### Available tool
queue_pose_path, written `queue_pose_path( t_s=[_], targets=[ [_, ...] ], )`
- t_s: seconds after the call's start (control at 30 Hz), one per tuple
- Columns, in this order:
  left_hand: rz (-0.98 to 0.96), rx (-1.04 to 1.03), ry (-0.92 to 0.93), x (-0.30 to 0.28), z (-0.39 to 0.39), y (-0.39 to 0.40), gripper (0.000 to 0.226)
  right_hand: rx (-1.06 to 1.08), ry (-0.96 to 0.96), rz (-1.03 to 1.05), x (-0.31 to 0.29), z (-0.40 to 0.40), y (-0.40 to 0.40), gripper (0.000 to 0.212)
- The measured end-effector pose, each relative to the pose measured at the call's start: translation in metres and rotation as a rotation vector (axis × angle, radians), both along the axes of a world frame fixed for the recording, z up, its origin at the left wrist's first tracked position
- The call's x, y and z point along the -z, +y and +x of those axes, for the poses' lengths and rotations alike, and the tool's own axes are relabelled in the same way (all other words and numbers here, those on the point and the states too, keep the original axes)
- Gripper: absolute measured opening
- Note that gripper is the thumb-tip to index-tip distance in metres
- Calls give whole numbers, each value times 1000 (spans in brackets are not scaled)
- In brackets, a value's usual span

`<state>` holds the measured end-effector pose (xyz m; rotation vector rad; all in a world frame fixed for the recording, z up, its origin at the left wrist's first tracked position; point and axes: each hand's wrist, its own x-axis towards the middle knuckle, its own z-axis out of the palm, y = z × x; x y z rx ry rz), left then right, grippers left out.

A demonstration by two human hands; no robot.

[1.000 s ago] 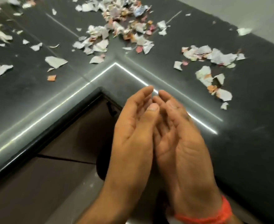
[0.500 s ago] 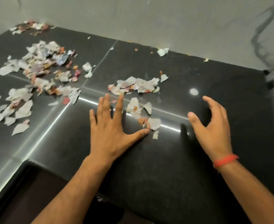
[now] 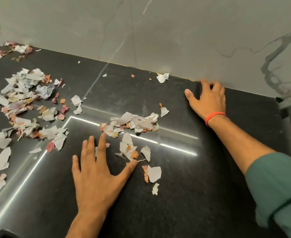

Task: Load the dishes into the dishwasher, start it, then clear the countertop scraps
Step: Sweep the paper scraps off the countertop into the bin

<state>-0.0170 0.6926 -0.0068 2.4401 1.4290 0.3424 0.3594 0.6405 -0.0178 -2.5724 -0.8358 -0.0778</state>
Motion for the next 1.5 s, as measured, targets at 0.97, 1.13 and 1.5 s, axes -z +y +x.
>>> queue_pose_path(
  t_s=[0.97, 1.13, 1.5],
  targets=[
    [-35, -24, 139, -5, 4, 2, 95, -739, -32, -16, -8, -6, 100, 61],
    [-33, -17, 148, -3, 3, 2, 94, -933, 5, 17, -21, -29, 83, 53],
    [-39, -21, 166, -3, 3, 3, 95, -938, 233, 284, -18, -98, 71, 51]
  ],
)
